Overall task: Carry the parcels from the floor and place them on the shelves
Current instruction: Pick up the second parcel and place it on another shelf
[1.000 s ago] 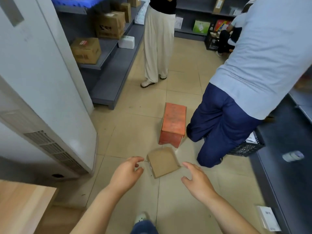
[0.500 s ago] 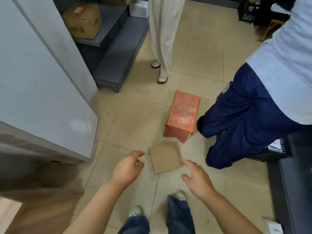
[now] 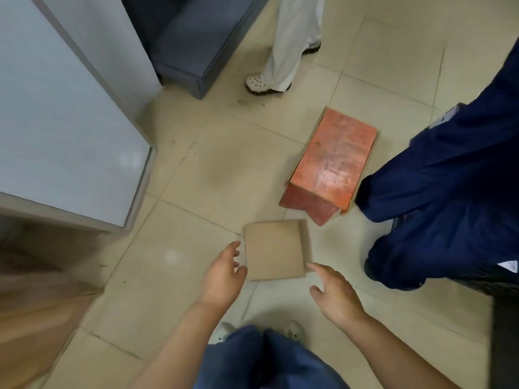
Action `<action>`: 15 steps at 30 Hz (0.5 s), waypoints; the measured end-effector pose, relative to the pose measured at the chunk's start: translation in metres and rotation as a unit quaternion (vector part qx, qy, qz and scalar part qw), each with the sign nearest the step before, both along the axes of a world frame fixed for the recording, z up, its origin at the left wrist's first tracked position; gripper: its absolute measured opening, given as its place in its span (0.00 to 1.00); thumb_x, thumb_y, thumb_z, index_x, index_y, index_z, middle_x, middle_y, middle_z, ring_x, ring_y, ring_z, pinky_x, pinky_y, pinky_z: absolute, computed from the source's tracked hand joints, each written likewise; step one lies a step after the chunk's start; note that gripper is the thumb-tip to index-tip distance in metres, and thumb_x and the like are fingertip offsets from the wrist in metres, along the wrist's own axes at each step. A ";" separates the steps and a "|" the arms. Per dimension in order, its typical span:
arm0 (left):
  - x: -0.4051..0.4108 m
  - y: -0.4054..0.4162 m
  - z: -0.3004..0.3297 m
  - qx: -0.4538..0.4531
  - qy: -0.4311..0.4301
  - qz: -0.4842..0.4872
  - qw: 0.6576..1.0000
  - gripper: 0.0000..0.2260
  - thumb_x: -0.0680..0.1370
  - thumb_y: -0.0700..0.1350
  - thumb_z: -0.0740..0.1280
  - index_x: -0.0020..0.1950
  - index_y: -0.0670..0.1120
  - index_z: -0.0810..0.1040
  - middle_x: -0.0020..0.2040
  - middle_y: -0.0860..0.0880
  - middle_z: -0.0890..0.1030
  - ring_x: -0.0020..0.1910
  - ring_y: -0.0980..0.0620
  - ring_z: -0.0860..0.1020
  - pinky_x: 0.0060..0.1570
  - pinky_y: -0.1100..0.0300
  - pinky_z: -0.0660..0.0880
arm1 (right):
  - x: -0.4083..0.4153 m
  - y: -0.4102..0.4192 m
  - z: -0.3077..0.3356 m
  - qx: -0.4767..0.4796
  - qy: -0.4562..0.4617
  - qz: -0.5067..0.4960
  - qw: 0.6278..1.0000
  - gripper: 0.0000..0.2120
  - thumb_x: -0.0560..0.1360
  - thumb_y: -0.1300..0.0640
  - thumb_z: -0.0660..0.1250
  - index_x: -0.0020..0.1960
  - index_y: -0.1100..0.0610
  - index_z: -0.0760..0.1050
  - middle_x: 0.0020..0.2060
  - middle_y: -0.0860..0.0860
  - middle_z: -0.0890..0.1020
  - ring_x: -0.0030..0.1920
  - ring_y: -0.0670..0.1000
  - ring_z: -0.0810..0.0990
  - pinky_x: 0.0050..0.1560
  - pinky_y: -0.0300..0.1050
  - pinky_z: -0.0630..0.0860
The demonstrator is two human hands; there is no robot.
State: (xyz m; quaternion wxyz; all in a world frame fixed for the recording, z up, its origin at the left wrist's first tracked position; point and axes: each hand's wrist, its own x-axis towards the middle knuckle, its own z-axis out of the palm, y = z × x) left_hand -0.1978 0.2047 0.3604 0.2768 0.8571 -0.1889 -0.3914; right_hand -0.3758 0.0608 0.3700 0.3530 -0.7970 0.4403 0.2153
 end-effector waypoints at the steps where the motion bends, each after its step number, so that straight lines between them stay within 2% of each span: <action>1: 0.001 -0.002 -0.027 0.000 0.007 0.007 1.000 0.23 0.75 0.41 0.62 0.70 0.51 0.64 0.61 0.51 0.74 0.51 0.54 0.75 0.52 0.60 0.72 | 0.003 -0.005 -0.028 0.004 0.002 -0.013 1.000 0.26 0.77 0.57 0.60 0.73 0.49 0.60 0.72 0.48 0.66 0.70 0.50 0.65 0.68 0.44 0.64; 6: 0.007 -0.012 -0.159 0.022 0.030 0.008 0.999 0.23 0.75 0.41 0.62 0.70 0.52 0.64 0.62 0.49 0.74 0.52 0.53 0.75 0.52 0.60 0.72 | 0.018 -0.024 -0.168 0.007 0.003 -0.019 1.000 0.25 0.76 0.58 0.60 0.72 0.49 0.61 0.71 0.49 0.68 0.69 0.51 0.68 0.66 0.45 0.68; 9: 0.013 -0.018 -0.234 0.051 0.046 0.015 0.998 0.25 0.75 0.42 0.62 0.72 0.50 0.62 0.64 0.46 0.73 0.56 0.49 0.76 0.56 0.56 0.73 | 0.023 -0.036 -0.241 -0.003 0.030 0.013 0.999 0.25 0.76 0.60 0.58 0.72 0.49 0.61 0.71 0.49 0.67 0.68 0.52 0.69 0.63 0.46 0.70; 12: 0.018 -0.029 -0.297 0.085 0.047 0.013 0.995 0.28 0.74 0.43 0.62 0.73 0.49 0.58 0.67 0.44 0.72 0.60 0.45 0.74 0.59 0.52 0.72 | 0.026 -0.046 -0.304 -0.010 0.058 0.047 0.997 0.28 0.75 0.62 0.57 0.74 0.49 0.58 0.73 0.49 0.62 0.70 0.53 0.65 0.66 0.48 0.68; 15: 0.021 -0.043 -0.348 0.104 0.065 0.023 0.992 0.30 0.73 0.43 0.62 0.73 0.48 0.58 0.68 0.42 0.70 0.62 0.44 0.74 0.60 0.51 0.71 | 0.033 -0.055 -0.357 -0.020 0.078 0.054 0.995 0.33 0.75 0.62 0.59 0.76 0.51 0.49 0.77 0.51 0.50 0.75 0.54 0.55 0.72 0.47 0.59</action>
